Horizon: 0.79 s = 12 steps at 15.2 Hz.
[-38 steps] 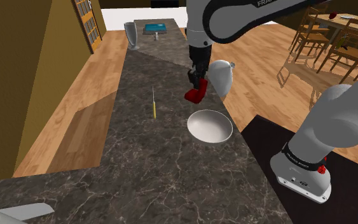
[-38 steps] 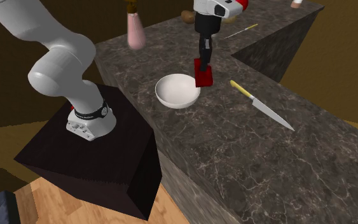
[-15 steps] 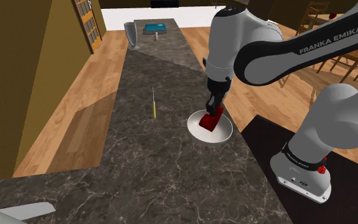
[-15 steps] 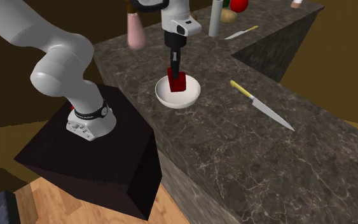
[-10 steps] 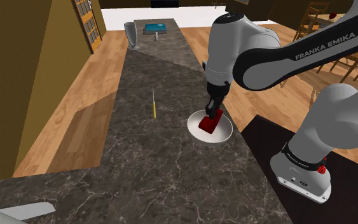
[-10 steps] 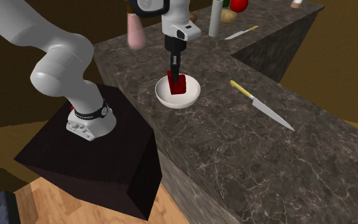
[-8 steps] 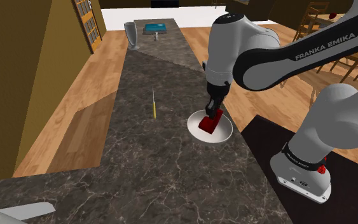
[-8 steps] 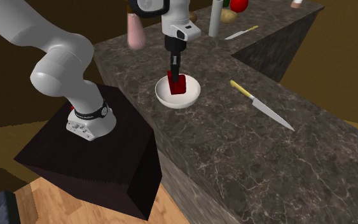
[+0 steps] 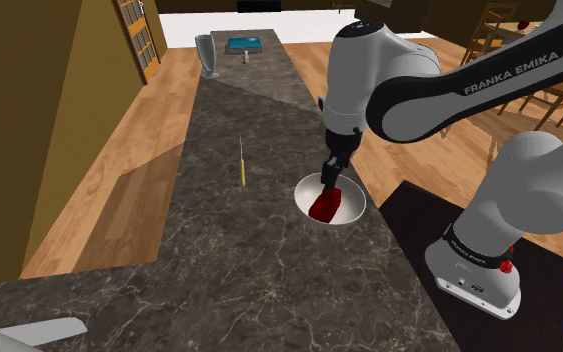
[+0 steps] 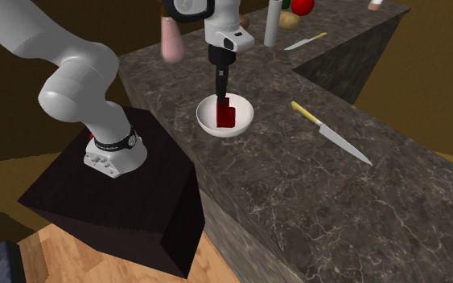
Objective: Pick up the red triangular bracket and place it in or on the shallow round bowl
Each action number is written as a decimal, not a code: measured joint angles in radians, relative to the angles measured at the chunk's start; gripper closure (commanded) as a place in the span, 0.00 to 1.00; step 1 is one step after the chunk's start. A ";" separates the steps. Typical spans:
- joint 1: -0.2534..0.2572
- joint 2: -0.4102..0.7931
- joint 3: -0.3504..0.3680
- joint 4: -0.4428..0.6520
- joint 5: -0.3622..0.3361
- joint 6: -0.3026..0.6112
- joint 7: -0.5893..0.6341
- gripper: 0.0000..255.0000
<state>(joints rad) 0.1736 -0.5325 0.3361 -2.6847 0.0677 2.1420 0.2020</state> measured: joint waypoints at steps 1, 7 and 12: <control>0.000 0.000 0.000 0.000 0.000 0.000 0.000 0.00; 0.007 -0.051 -0.013 0.087 0.003 -0.135 -0.006 0.00; 0.007 -0.054 -0.014 0.094 0.003 -0.147 -0.007 0.00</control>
